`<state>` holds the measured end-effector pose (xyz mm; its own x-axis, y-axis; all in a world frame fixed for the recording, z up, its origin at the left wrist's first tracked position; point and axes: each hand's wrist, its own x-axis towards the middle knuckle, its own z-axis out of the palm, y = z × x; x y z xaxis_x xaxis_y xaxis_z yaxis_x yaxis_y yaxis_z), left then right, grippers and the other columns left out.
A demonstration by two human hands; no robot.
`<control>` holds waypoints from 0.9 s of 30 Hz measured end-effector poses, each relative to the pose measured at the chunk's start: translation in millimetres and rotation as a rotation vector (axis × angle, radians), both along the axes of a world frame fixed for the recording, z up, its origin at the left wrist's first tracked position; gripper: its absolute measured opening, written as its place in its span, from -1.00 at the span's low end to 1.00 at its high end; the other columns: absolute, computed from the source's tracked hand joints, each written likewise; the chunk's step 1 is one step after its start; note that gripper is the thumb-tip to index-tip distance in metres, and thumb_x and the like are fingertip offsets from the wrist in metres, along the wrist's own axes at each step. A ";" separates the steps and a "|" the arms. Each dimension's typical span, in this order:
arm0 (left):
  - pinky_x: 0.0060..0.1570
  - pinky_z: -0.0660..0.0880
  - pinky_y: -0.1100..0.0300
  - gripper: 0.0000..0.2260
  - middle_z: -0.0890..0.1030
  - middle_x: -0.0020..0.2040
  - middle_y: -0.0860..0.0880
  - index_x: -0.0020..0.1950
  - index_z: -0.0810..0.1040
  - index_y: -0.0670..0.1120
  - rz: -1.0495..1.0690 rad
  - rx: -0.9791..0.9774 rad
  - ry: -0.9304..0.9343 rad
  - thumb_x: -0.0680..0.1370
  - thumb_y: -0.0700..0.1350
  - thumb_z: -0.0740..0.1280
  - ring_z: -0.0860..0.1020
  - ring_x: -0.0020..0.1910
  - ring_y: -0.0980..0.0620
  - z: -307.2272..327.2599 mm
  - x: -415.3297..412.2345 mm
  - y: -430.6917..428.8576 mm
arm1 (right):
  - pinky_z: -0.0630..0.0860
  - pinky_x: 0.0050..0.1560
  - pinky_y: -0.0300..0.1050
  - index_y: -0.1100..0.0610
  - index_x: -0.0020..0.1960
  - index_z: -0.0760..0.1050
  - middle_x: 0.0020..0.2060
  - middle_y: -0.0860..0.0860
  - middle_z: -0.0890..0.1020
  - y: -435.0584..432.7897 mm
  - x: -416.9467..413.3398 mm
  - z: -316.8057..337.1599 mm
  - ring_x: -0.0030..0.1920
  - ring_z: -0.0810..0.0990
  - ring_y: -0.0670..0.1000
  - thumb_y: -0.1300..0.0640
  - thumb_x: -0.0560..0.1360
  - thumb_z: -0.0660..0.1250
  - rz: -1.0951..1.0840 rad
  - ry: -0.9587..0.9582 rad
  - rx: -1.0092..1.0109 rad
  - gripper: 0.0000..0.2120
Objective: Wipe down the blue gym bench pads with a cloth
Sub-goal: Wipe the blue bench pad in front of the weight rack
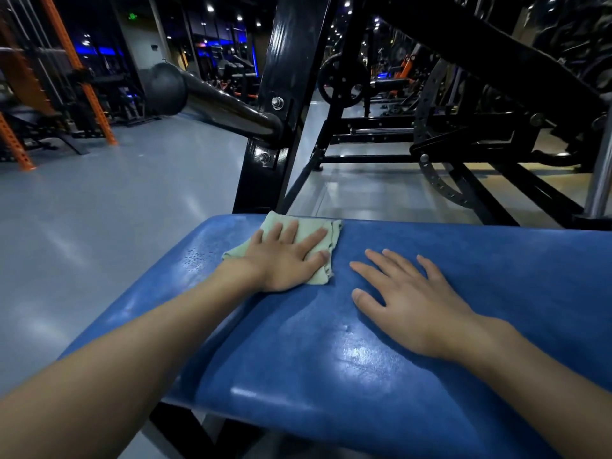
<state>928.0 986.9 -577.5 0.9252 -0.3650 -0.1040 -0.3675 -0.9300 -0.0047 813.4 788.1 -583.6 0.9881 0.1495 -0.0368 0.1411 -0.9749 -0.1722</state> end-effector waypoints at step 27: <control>0.47 -0.07 -0.27 -0.42 0.05 0.63 -0.08 0.54 -0.09 0.39 0.084 -0.006 -0.019 0.51 0.40 -0.16 -0.01 0.59 -0.18 4.6 65.3 4.5 | -0.24 0.53 0.17 -0.22 0.58 -0.07 0.60 -0.17 -0.12 13.2 9.7 -0.5 0.57 -0.23 -0.13 -0.35 0.51 -0.23 0.024 -0.001 0.003 -0.35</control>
